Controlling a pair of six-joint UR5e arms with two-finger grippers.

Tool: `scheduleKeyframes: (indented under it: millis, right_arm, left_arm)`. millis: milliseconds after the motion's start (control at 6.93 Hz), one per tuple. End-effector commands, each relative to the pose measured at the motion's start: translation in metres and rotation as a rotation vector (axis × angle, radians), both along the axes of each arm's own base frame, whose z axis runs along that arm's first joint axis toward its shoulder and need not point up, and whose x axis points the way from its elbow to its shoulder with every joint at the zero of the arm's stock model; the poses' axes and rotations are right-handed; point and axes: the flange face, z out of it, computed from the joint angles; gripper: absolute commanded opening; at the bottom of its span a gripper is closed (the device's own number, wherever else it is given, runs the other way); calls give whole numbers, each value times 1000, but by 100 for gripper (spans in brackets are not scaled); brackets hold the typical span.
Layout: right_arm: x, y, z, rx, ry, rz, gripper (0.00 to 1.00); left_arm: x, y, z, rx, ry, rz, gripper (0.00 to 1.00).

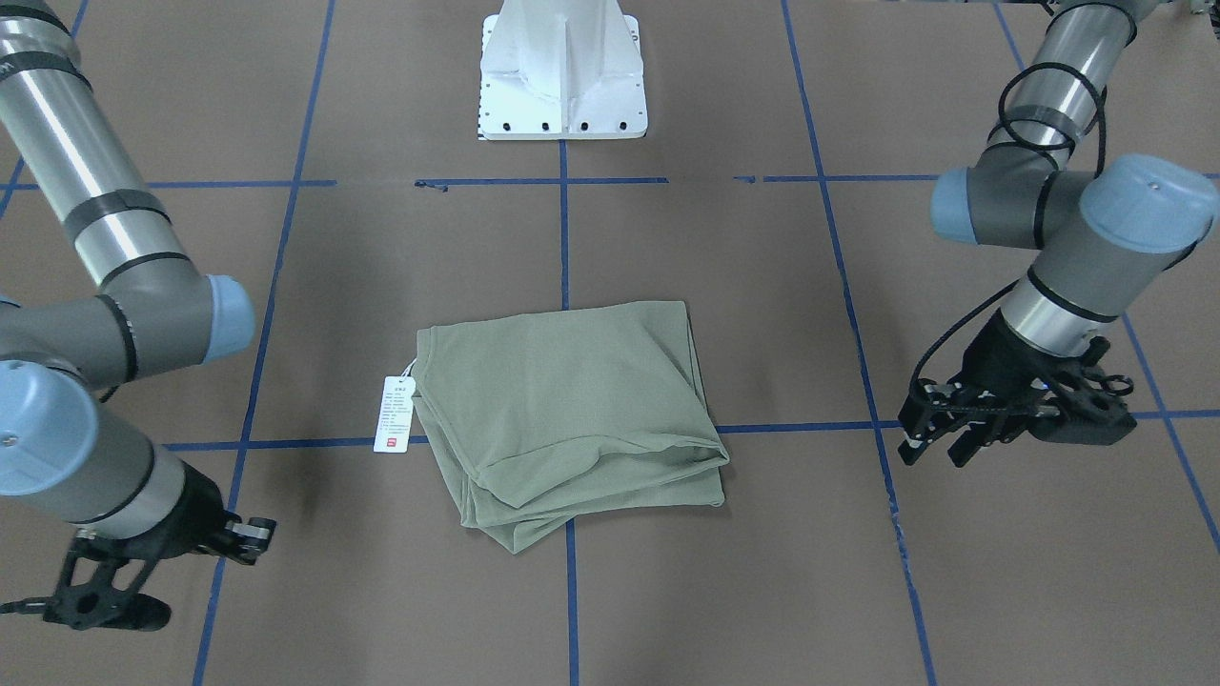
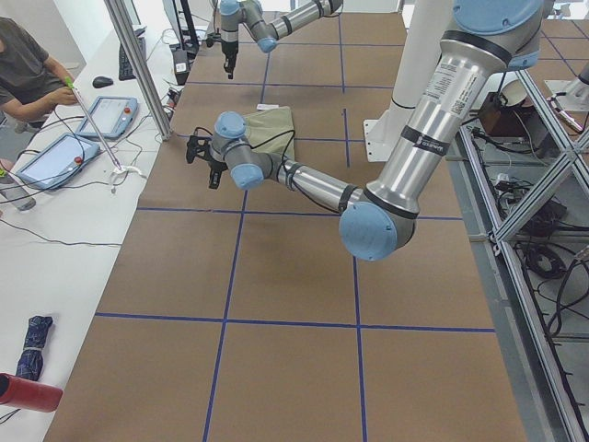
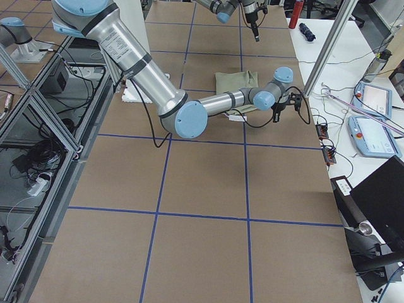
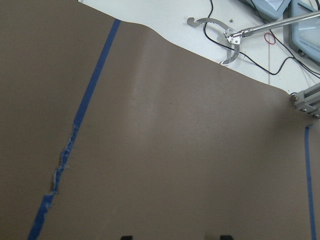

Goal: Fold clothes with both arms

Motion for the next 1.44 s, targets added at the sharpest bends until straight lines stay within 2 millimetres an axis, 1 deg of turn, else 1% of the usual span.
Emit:
scheduleKeyframes:
  millis: [0, 144, 289, 433, 577, 721, 866, 1010, 1154, 1298]
  right_arm:
    - [119, 21, 70, 55, 94, -128, 0]
    - [161, 33, 86, 58, 122, -164, 0]
    - [196, 60, 103, 62, 137, -190, 22]
    - [213, 111, 117, 52, 143, -192, 99]
    - [233, 168, 135, 38, 142, -188, 100]
    - [259, 207, 147, 18, 136, -162, 100]
    - [287, 224, 170, -28, 135, -119, 100]
    - [305, 237, 185, -62, 130, -89, 100]
    - [312, 238, 187, -69, 129, -76, 100]
    - [311, 234, 183, -65, 128, -76, 100]
  left_arm:
    - [-79, -14, 28, 50, -69, 127, 69]
    - [-121, -20, 38, 62, -88, 165, 72]
    - [-168, -14, 56, 68, -89, 199, 100]
    - [-197, 13, 84, 73, -107, 211, 100]
    - [-220, 43, 120, 79, -135, 229, 100]
    - [-247, 64, 159, 107, -177, 262, 100]
    - [-269, 68, 170, 89, -199, 287, 100]
    - [-290, 73, 177, 35, -207, 288, 100]
    - [-290, 84, 159, 38, -207, 285, 100]
    - [-293, 90, 148, -23, -214, 283, 100]
